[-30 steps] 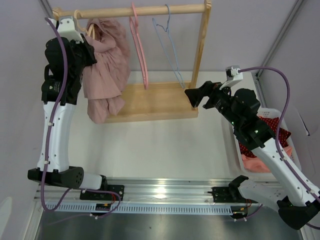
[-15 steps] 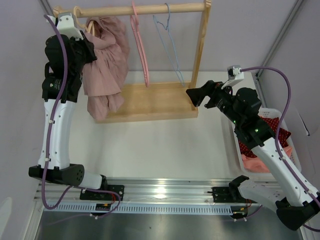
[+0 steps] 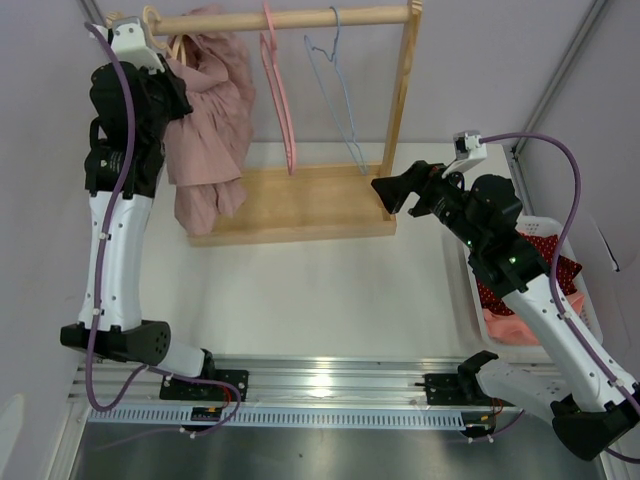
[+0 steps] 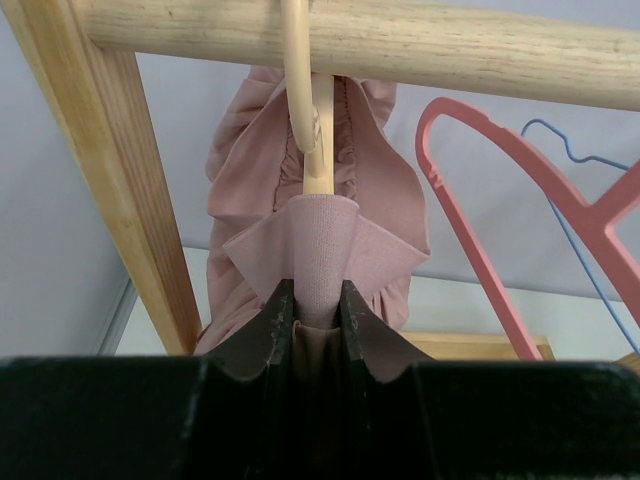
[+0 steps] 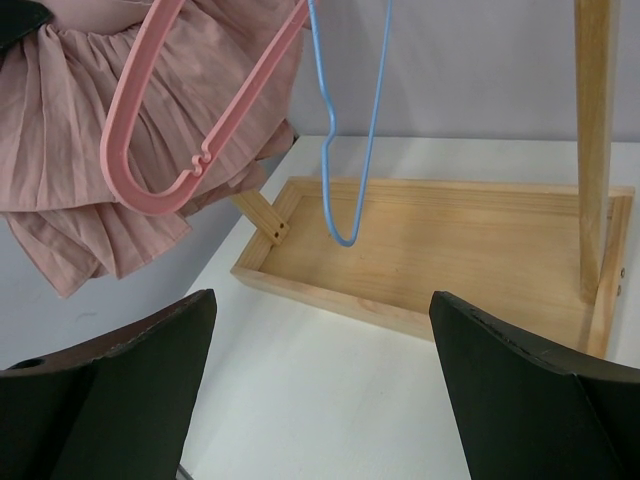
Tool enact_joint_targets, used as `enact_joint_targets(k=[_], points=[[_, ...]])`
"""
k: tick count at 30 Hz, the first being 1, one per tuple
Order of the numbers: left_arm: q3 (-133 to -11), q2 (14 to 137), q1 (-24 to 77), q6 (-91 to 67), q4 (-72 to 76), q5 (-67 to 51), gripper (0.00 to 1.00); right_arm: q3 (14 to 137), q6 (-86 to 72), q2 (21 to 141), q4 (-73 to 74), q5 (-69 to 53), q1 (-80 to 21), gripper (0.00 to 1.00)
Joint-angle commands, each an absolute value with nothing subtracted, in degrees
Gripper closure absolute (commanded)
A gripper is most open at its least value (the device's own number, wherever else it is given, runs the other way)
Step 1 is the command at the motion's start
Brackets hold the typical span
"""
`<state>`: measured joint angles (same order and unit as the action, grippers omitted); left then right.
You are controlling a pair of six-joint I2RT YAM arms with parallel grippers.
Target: Place the skirt on the hanger
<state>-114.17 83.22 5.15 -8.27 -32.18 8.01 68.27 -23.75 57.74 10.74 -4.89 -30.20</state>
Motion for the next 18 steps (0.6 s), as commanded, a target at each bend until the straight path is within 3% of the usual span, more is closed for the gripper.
enact_joint_targets(k=[1,18], points=[[-117.51,84.55,4.39,-9.67,-27.16,9.23,1.0,68.64,-23.55,57.83,8.26,-5.71,-29.8,0.05],[-114.95,86.57,2.64,-11.25,-27.77,9.32,1.0,68.73,-23.47,57.57,10.11,-5.01,-29.62,0.05]])
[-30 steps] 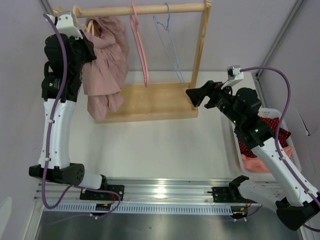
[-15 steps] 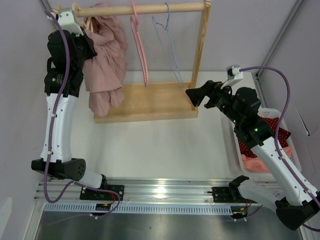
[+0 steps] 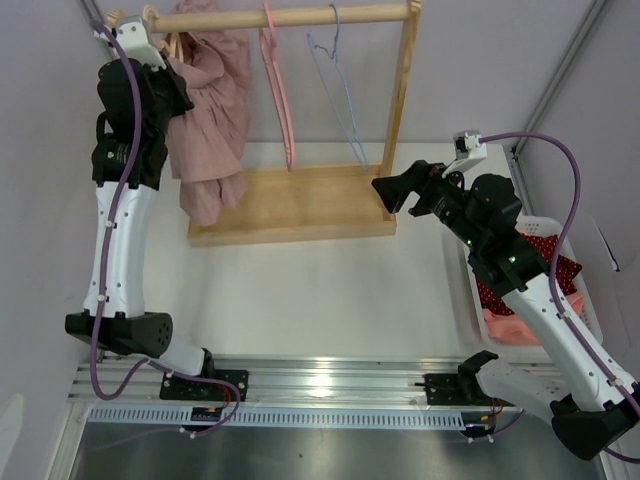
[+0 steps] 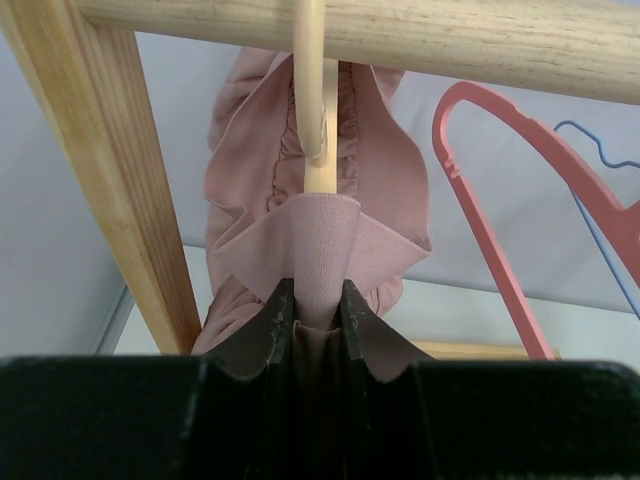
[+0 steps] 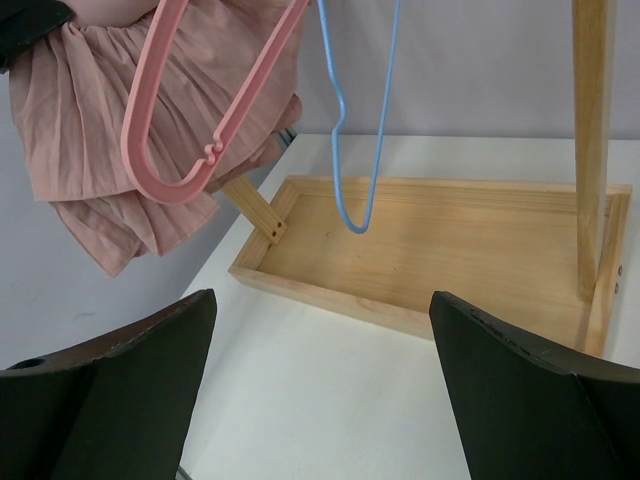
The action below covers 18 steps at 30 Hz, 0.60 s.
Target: Place the skirt on the hanger
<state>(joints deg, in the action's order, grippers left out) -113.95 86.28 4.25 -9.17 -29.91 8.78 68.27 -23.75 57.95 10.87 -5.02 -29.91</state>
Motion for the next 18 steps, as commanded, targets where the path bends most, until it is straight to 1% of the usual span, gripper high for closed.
enact_joint_targets(k=[1,13,15,16,18], points=[[-115.22,86.92,2.46,-11.34,-28.12,9.32,1.0,68.9,-23.55,57.57,10.11,-4.92,-29.62,0.05],[-125.07,93.33,2.2,-13.8,-34.36,8.88,1.0,69.08,-23.47,56.78,11.69,-3.69,-29.53,0.05],[-124.28,93.08,2.29,-14.67,-34.72,8.18,1.0,68.82,-23.47,56.69,11.78,-3.52,-29.62,0.05],[-121.93,92.73,2.29,-15.03,-34.63,8.0,0.99,68.73,-23.47,56.43,11.78,-3.43,-29.62,0.05],[-119.63,90.27,2.29,-15.47,-32.54,7.21,0.93,68.64,-23.55,56.34,12.3,-3.25,-29.62,0.05]])
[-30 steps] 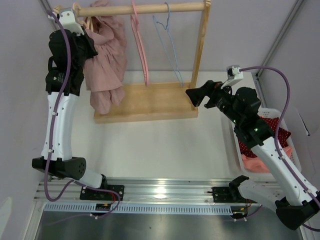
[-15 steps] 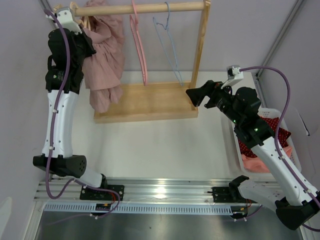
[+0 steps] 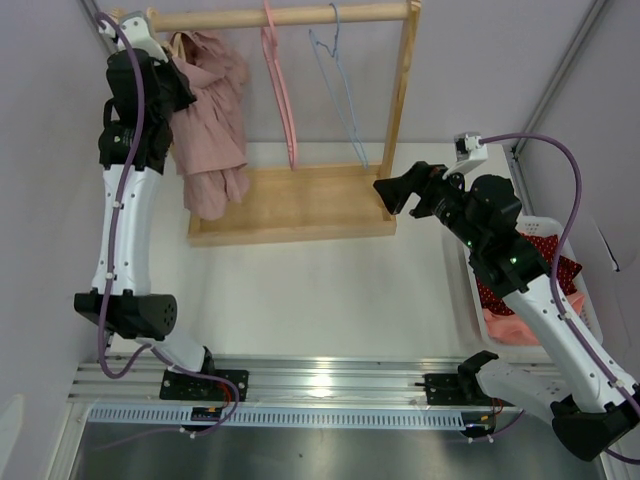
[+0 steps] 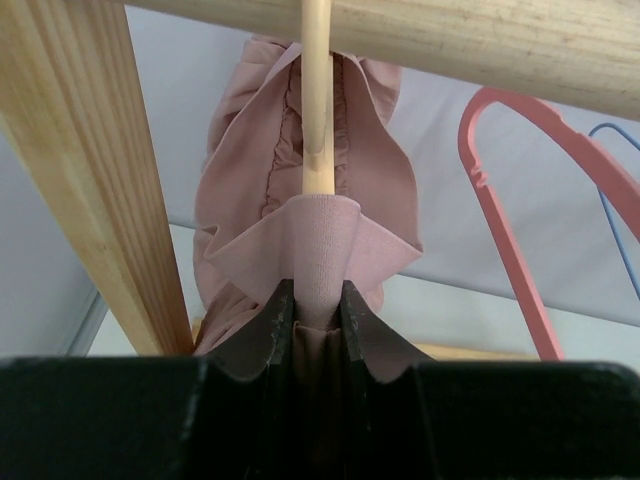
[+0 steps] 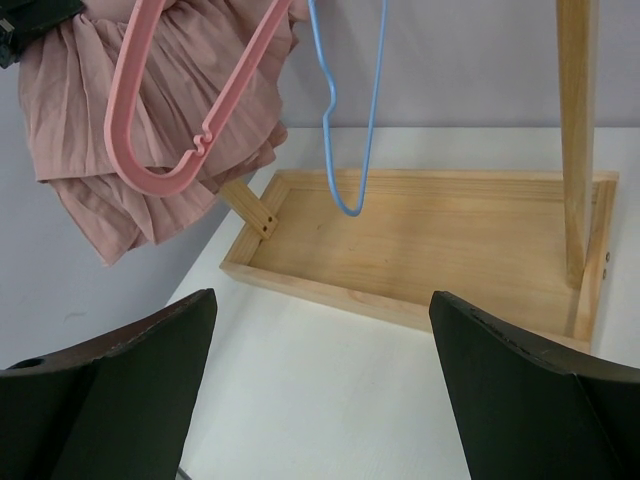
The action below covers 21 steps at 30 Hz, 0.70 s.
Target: Place the skirt on the hanger
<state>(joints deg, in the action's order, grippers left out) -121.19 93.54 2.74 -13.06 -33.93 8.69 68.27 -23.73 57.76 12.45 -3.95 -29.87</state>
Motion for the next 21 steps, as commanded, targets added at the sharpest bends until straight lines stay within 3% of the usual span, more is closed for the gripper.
enact_joint_targets(k=[1,7,14,21], points=[[-115.36,89.22,2.2,-15.64,-31.65,6.77,0.9,68.56,-23.47,56.16,12.39,-3.08,-29.62,0.05],[-109.52,82.1,2.28,-14.59,-30.32,4.66,0.5,68.99,-23.47,55.72,14.23,-2.11,-29.62,0.05],[-110.48,77.52,2.2,-13.19,-35.41,1.94,0.32,70.66,-23.55,56.25,17.92,-0.62,-29.71,0.05],[-113.45,73.48,2.2,-10.64,-40.51,0.97,0.24,73.12,-23.82,57.3,24.95,4.56,-29.44,0.05]])
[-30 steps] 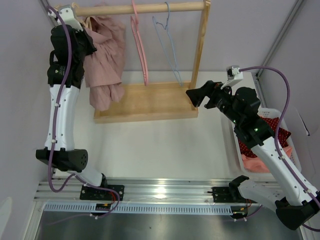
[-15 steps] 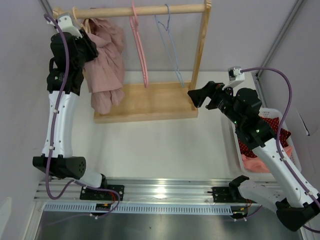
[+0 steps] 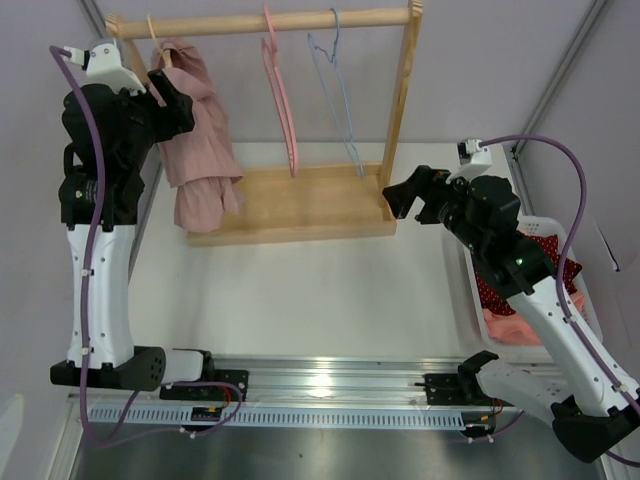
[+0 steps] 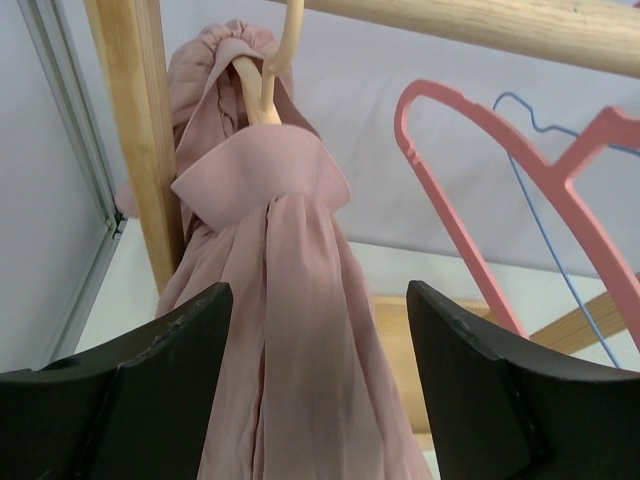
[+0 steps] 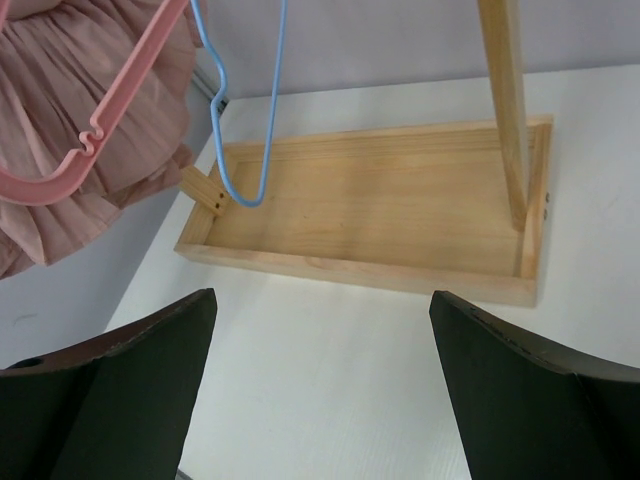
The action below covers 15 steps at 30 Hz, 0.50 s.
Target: Place the skirt on the hanger
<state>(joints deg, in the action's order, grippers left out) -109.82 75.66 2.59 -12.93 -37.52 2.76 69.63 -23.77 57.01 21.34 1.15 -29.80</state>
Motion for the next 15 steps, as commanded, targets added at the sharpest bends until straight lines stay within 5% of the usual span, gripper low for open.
enact_joint_targets(k=[1,9,15], points=[[-113.73,73.04,2.2,-10.55,-40.95,0.53,0.23,73.39,-23.91,57.39,26.27,5.09,-29.44,0.05],[-113.47,68.91,2.28,-14.49,-41.49,-10.53,0.23,76.29,-27.33,60.55,40.67,15.09,-27.16,0.05],[-99.78,61.89,8.85,-17.58,-37.8,-14.59,0.25,69.27,-29.97,57.23,49.65,15.66,-14.26,0.05]])
